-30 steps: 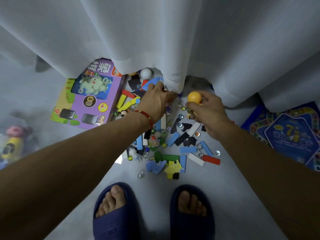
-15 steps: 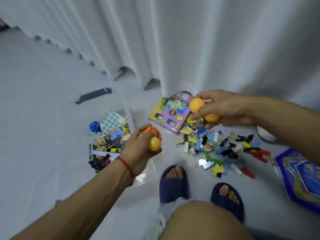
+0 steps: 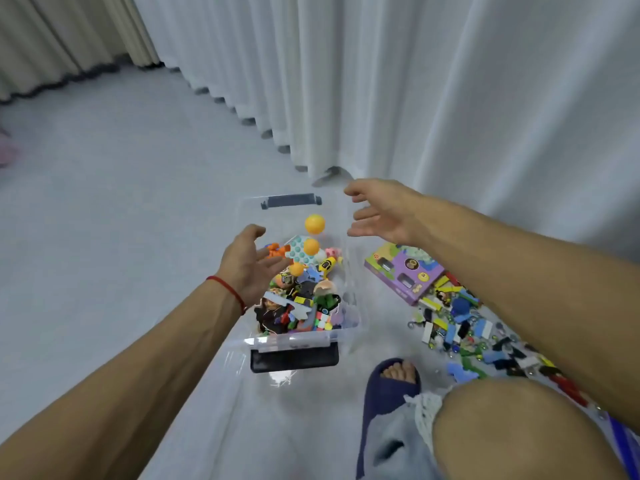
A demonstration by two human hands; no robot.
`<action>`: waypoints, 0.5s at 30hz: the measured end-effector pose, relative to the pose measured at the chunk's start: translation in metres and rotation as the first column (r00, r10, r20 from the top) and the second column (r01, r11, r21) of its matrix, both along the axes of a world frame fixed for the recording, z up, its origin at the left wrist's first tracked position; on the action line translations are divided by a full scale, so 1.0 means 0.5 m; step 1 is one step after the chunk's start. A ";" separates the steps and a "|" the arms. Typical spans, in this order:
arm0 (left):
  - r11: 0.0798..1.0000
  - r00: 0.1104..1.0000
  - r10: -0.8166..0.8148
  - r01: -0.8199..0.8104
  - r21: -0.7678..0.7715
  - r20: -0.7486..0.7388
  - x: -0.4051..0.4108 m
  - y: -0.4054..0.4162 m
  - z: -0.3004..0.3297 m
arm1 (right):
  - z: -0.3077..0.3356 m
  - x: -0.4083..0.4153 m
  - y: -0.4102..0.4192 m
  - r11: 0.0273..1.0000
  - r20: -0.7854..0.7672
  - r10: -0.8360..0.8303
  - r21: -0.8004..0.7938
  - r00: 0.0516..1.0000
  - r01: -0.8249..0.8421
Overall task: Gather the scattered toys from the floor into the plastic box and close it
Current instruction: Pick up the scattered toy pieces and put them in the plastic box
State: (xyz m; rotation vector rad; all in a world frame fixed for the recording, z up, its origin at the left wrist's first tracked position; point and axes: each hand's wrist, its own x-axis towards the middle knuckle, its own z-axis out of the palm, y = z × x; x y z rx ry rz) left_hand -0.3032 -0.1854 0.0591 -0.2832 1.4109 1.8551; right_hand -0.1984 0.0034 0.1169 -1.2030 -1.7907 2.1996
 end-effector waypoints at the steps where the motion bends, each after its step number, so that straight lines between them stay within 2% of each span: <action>1: 1.000 1.000 -0.004 0.004 -0.004 -0.015 0.003 0.005 0.001 | 0.001 0.018 0.011 0.999 0.024 0.016 0.035 1.000 -0.017; 3: 0.999 0.998 -0.048 0.048 -0.006 -0.052 0.022 0.024 0.004 | -0.002 0.071 0.038 0.994 0.074 0.024 0.108 0.997 -0.032; 9: 0.948 0.934 -0.319 0.317 -0.034 -0.159 0.162 0.136 -0.014 | -0.033 0.327 0.155 0.967 0.252 -0.147 0.242 0.956 0.085; 13: 0.801 0.772 -0.599 0.575 -0.169 -0.214 0.262 0.233 -0.064 | -0.097 0.496 0.245 0.893 0.331 -0.367 0.387 0.869 0.230; 15: 0.715 0.683 -0.699 0.660 -0.231 -0.214 0.306 0.283 -0.101 | -0.148 0.559 0.281 0.858 0.423 -0.376 0.494 0.825 0.138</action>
